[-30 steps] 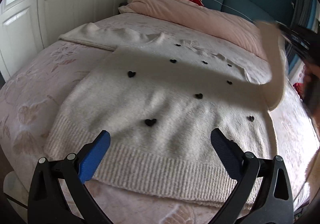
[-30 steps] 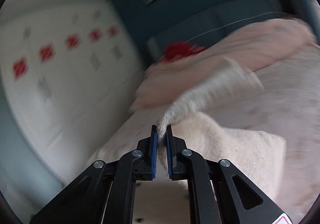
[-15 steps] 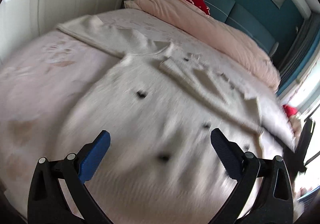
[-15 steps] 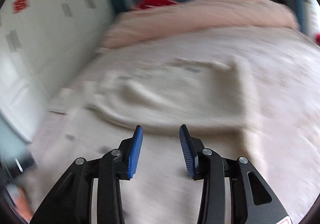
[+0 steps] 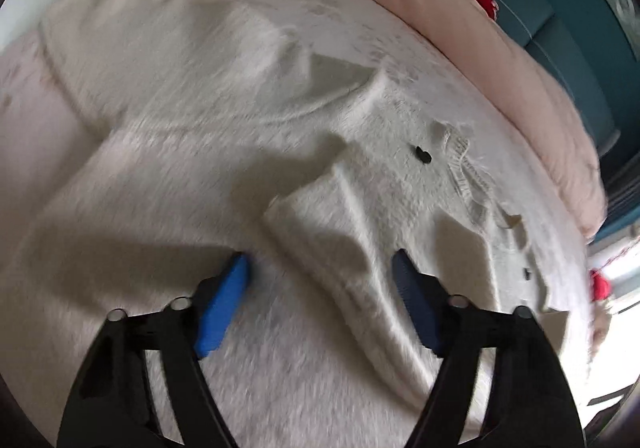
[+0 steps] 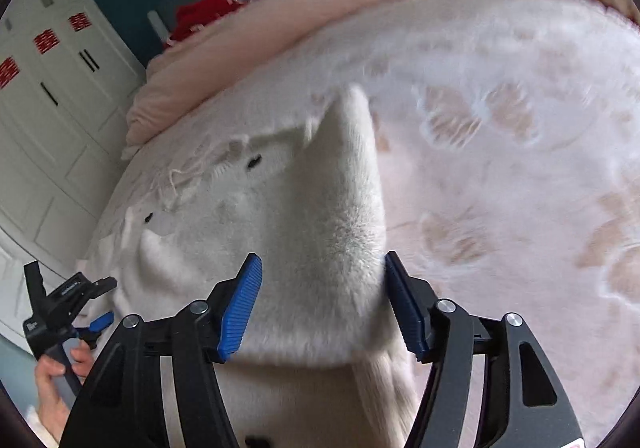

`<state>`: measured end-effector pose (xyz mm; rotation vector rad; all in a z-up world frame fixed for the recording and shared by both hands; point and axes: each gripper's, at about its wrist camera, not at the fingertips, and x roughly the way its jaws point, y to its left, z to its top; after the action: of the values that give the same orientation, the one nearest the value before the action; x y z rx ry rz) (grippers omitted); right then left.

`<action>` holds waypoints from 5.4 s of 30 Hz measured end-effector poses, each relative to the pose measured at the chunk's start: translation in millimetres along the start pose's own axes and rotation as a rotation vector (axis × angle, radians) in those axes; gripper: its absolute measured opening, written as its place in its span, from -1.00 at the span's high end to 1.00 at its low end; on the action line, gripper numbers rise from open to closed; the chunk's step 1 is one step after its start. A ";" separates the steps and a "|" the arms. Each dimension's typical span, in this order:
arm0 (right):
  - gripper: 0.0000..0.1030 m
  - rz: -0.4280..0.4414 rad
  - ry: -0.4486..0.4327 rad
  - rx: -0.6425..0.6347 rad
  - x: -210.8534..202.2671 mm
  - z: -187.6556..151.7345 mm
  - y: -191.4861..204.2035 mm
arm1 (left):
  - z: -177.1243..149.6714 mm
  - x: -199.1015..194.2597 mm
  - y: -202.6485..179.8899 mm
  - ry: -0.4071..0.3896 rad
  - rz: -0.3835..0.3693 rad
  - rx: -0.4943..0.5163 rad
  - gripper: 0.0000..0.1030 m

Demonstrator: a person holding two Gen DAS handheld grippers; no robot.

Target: Fold small clothes

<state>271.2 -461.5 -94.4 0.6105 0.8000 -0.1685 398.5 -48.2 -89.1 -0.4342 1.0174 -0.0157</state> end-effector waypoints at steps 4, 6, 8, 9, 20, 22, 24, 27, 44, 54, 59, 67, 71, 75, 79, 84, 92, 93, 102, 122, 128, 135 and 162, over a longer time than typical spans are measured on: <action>0.79 0.096 -0.089 0.031 -19.7 6.8 0.9 | 21.1 -9.0 -19.4 -0.058 -0.064 0.048 0.84; 0.80 0.128 -0.196 0.030 -46.3 11.4 1.6 | 27.9 -27.1 -24.9 -0.127 -0.163 0.057 0.84; 0.80 0.079 -0.229 0.034 -48.1 7.8 -8.8 | 32.9 -31.1 -29.3 -0.163 -0.180 0.063 0.83; 0.80 0.029 -0.185 0.038 -35.6 4.7 -16.2 | 32.3 -20.3 -31.7 -0.144 -0.155 0.078 0.83; 0.67 -0.121 -0.069 0.040 -11.0 -3.5 -28.2 | -4.1 10.2 -17.9 -0.076 -0.080 0.115 0.80; 0.53 -0.091 -0.148 0.058 -30.9 3.2 -22.6 | -3.6 4.7 -19.6 -0.064 -0.096 0.114 0.79; 0.20 -0.096 -0.212 -0.032 -41.7 21.4 -1.2 | -3.9 4.8 -14.8 -0.048 -0.096 0.111 0.77; -0.19 -0.155 -0.135 -0.150 -11.2 50.4 19.0 | -2.4 10.1 -10.6 -0.028 -0.102 0.081 0.73; 0.63 -0.163 -0.060 0.037 50.7 65.3 -36.0 | 3.3 23.0 -16.6 -0.110 -0.081 0.159 0.79; 0.72 -0.177 0.056 -0.210 16.9 -4.4 2.4 | -15.9 1.3 -8.5 -0.074 -0.093 0.192 0.57; 0.71 -0.162 -0.001 -0.233 -11.3 -13.7 21.3 | -35.6 -40.2 4.0 -0.069 -0.073 0.231 0.28; 0.13 -0.139 0.060 -0.043 -112.4 -114.3 -30.7 | -87.9 -136.1 120.2 -0.076 0.030 0.259 -0.42; 0.12 -0.105 0.173 -0.031 -143.4 -192.3 -36.2 | -110.4 -160.3 181.2 -0.022 0.041 0.145 -0.53; -0.03 -0.032 0.198 -0.038 -157.4 -232.3 -20.3 | -131.7 -173.7 212.2 -0.009 -0.018 0.038 -0.60; -0.03 -0.015 0.180 -0.071 -144.4 -240.4 -2.7 | -144.4 -171.5 200.1 -0.002 0.007 0.108 -0.73; 0.83 0.018 0.129 -0.029 -151.9 -223.9 -2.2 | -143.1 -167.1 187.3 0.055 0.040 0.187 0.84; 0.86 -0.083 0.088 -0.136 -227.5 -223.0 -21.3 | -167.4 -222.4 183.8 0.105 -0.044 0.208 0.87; 0.86 -0.099 0.110 -0.133 -229.8 -230.2 -30.1 | -178.5 -222.8 185.1 0.127 -0.042 0.214 0.87; 0.77 -0.157 0.278 -0.068 -226.3 -276.1 -72.2 | -230.1 -226.4 203.1 0.177 -0.027 0.237 0.76; 0.31 -0.072 0.045 -0.432 -202.3 -265.7 126.8 | -138.5 -271.1 146.1 -0.170 0.272 0.418 -0.01; 0.24 -0.052 0.075 -0.472 -177.7 -266.0 155.5 | -130.0 -252.0 142.7 -0.150 0.267 0.412 -0.01; 0.24 -0.061 0.137 -0.480 -153.1 -276.3 162.4 | -118.3 -233.5 148.5 -0.134 0.280 0.404 -0.01; 0.13 -0.090 0.261 -0.474 -106.3 -272.5 173.6 | 172.7 -39.1 303.7 -0.185 0.196 -0.388 0.45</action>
<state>91.5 -172.8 -86.7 0.1481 1.0787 0.0227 463.6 297.3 -88.4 -0.6734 0.8758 0.3970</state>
